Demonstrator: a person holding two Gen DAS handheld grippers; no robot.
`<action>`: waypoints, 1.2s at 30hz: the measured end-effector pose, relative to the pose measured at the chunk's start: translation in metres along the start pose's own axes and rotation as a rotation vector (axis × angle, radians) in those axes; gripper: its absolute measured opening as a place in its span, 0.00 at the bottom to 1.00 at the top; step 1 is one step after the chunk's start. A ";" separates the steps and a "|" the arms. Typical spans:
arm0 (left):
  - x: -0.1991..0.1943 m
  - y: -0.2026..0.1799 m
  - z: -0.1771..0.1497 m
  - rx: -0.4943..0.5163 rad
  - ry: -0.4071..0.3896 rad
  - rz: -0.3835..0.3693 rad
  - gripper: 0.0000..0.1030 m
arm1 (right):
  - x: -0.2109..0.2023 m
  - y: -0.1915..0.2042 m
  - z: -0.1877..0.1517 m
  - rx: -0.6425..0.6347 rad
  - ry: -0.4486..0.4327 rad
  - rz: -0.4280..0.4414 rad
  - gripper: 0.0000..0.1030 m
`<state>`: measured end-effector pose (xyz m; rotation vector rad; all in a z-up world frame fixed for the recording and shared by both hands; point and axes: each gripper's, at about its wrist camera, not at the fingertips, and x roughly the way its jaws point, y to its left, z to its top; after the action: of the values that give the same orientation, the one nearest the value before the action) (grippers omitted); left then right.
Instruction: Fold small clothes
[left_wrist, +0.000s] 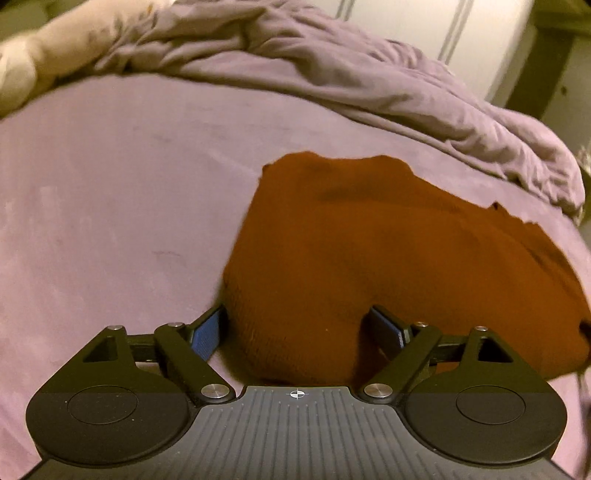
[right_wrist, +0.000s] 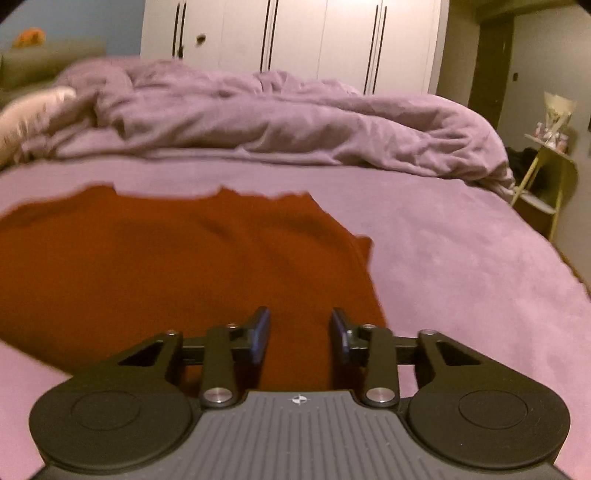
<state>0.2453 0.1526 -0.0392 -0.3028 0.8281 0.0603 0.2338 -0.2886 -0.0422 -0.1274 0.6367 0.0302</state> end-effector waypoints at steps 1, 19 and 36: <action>-0.001 0.002 0.004 -0.021 0.007 -0.013 0.72 | 0.001 -0.003 -0.002 -0.015 0.005 -0.016 0.32; -0.020 0.047 0.014 -0.170 0.063 -0.080 0.49 | -0.046 0.034 0.023 -0.030 -0.003 0.021 0.31; 0.044 0.058 0.033 -0.409 0.181 -0.337 0.41 | -0.033 0.118 0.015 -0.103 0.035 0.188 0.26</action>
<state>0.2888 0.2146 -0.0648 -0.8396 0.9312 -0.1159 0.2084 -0.1693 -0.0240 -0.1678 0.6807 0.2424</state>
